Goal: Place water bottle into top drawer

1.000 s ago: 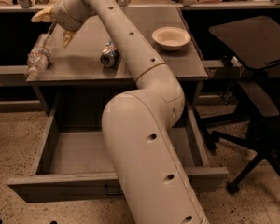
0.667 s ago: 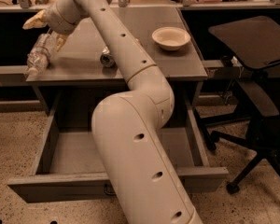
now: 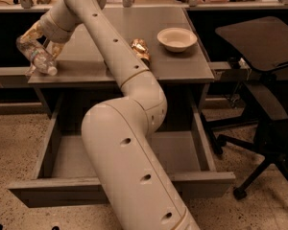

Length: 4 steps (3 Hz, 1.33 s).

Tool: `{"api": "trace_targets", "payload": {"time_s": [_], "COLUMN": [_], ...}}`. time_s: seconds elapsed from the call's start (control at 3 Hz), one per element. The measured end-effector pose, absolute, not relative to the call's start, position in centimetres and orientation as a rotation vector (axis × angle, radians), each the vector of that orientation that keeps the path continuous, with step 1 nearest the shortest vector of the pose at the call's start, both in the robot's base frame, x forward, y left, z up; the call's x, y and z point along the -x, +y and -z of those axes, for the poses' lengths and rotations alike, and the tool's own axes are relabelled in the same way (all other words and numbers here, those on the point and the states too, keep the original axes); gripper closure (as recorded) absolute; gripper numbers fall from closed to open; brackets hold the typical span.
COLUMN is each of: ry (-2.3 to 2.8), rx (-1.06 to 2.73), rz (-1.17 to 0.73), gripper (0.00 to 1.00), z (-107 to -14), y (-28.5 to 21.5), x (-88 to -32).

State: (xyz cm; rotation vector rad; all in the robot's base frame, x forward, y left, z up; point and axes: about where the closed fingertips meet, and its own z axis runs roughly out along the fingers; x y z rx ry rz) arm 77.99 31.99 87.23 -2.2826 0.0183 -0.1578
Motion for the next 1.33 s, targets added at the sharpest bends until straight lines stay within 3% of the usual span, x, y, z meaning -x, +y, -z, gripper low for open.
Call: {"api": "trace_targets", "payload": {"time_s": [0.67,1.0,1.33], "ry": [0.078,0.104,0.148], "rx": [2.362,2.331,2.159], "rz": [0.131,0.12,0.069], "gripper": [0.36,0.55,0.86], "z": [-85.6,-85.3,-85.8], "y": [31.5,30.8,29.2], "x": [-78.1,-78.7,-80.1]}}
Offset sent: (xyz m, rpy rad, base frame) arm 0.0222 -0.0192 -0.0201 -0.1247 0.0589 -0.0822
